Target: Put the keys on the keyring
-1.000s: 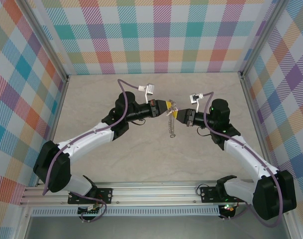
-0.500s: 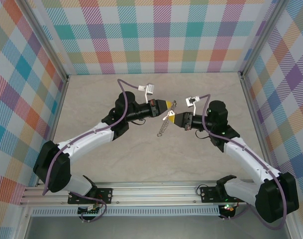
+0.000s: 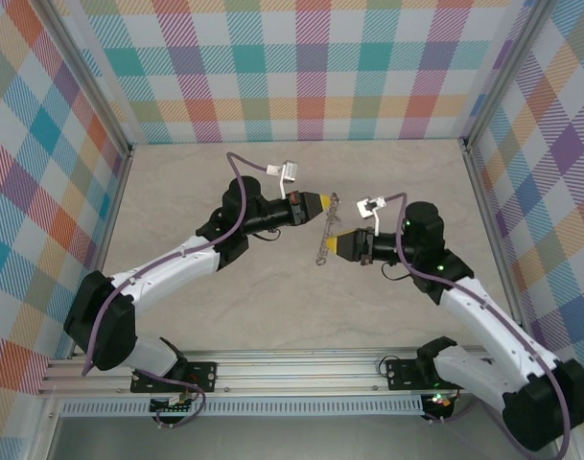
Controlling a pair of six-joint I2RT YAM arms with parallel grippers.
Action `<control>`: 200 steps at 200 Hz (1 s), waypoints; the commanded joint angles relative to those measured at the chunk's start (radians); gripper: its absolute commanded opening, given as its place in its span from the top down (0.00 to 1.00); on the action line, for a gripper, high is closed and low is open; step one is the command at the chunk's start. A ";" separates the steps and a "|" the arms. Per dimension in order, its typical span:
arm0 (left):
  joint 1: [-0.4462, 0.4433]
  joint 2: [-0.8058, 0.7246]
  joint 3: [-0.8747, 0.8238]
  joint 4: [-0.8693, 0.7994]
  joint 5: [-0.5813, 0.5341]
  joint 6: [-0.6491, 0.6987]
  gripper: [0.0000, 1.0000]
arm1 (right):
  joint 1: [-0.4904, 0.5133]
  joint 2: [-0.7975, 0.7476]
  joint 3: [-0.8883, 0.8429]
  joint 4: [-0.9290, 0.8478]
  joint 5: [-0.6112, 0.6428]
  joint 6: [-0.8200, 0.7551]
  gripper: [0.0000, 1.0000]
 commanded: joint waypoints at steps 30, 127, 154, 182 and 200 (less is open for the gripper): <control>-0.007 -0.049 0.025 0.063 0.015 0.026 1.00 | -0.082 -0.091 0.084 -0.031 0.079 0.057 0.73; -0.008 -0.079 0.007 0.085 0.037 0.030 1.00 | -0.100 0.085 0.104 0.354 0.117 0.324 0.73; -0.008 -0.087 0.005 0.085 0.037 0.030 1.00 | -0.101 0.105 0.099 0.392 0.107 0.351 0.73; -0.008 -0.089 -0.001 0.086 0.037 0.030 1.00 | -0.101 0.116 0.092 0.417 0.098 0.364 0.74; -0.007 -0.089 -0.001 0.088 0.036 0.029 1.00 | -0.101 0.122 0.090 0.427 0.091 0.372 0.75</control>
